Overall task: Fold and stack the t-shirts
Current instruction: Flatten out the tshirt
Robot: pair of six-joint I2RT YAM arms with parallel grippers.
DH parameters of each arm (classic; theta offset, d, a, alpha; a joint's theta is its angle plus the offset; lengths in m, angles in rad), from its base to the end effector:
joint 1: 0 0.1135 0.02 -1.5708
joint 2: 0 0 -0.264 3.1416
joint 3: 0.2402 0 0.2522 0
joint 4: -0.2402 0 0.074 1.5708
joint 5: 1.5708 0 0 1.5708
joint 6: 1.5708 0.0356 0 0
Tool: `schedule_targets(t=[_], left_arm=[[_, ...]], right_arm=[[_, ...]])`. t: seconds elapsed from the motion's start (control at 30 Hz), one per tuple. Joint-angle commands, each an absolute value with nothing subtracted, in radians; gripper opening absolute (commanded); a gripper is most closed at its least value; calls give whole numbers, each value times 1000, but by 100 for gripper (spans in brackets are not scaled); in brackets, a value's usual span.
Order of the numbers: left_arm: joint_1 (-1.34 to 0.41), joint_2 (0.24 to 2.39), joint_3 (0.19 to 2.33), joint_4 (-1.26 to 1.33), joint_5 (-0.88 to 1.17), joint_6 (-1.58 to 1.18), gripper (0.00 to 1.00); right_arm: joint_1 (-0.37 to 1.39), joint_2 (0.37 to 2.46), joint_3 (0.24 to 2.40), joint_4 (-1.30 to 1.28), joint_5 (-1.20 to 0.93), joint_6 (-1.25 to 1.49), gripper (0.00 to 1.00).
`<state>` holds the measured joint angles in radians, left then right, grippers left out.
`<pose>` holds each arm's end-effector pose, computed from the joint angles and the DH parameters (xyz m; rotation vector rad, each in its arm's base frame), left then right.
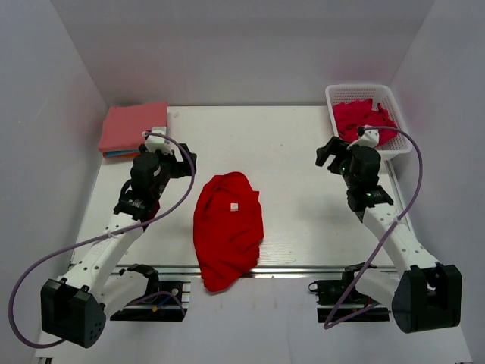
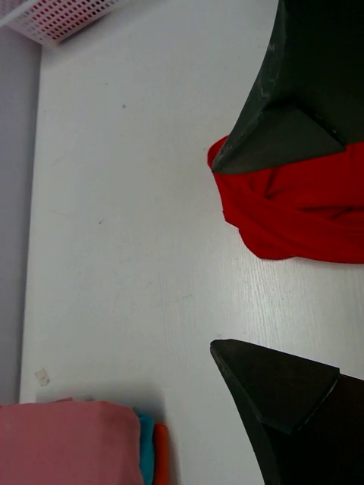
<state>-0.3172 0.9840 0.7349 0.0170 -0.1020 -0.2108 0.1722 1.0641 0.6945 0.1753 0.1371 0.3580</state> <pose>0.2220 -0.0691 0.3059 0.0233 1.8106 -0.2844 0.2463 0.0379 0.2907 0.2634 1.7510 0.2638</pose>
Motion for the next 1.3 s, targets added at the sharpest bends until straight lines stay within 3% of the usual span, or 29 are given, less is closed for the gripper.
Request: schedule_targets(t=[0.0, 0.17, 0.27, 0.4, 0.53, 0.7, 0.93, 1.03, 1.07, 1.13, 1.27], left_arm=[[-316, 1011, 739, -55, -34, -210, 100], [-337, 1081, 703, -167, 44, -198, 100], [-337, 1149, 655, -153, 201, -207, 100], [-337, 1232, 635, -173, 284, -230, 88], [-337, 1256, 598, -140, 333, -239, 81], [-337, 1279, 584, -140, 295, -236, 70], [-347, 1322, 604, -129, 261, -236, 59], [-347, 1353, 604, -129, 261, -227, 45], [-347, 1362, 604, -129, 261, -227, 33], [-347, 1362, 615, -129, 249, -227, 24], [-347, 1362, 624, -129, 249, -227, 2]], right_arm=[[173, 1112, 787, 132, 60, 330, 90], [184, 1238, 831, 104, -61, 259, 90], [212, 1337, 888, 61, -178, 223, 90], [274, 1501, 985, -29, -306, 163, 86], [379, 1619, 1061, -80, -307, 103, 83], [452, 1759, 1186, -176, -204, 48, 80], [531, 1839, 1212, -152, -314, 49, 77], [546, 1858, 1210, -146, -350, 51, 76], [557, 1861, 1200, -141, -360, 51, 76], [563, 1858, 1187, -120, -385, 51, 76], [586, 1894, 1190, -88, -429, 78, 69]])
